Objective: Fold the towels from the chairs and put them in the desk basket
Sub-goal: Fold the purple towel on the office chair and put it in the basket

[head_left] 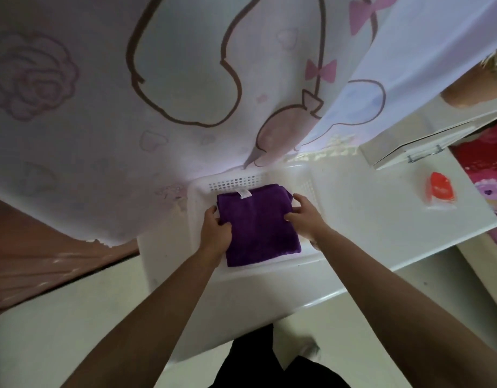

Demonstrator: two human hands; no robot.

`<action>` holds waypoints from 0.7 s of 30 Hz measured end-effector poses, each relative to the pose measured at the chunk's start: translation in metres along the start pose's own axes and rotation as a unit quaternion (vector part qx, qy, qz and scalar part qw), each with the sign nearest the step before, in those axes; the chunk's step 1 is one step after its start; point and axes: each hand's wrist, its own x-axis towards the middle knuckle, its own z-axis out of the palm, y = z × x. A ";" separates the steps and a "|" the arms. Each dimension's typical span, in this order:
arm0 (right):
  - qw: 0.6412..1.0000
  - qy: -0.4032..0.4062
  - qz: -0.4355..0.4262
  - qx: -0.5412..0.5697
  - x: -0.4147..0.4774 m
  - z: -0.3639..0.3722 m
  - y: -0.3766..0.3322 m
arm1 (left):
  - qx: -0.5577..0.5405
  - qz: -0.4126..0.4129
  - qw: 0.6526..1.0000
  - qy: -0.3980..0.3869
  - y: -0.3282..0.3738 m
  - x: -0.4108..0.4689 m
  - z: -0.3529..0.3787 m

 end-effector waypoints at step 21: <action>0.980 -0.104 0.077 0.149 0.016 0.010 -0.029 | -0.075 -0.035 0.997 0.005 0.003 0.005 -0.005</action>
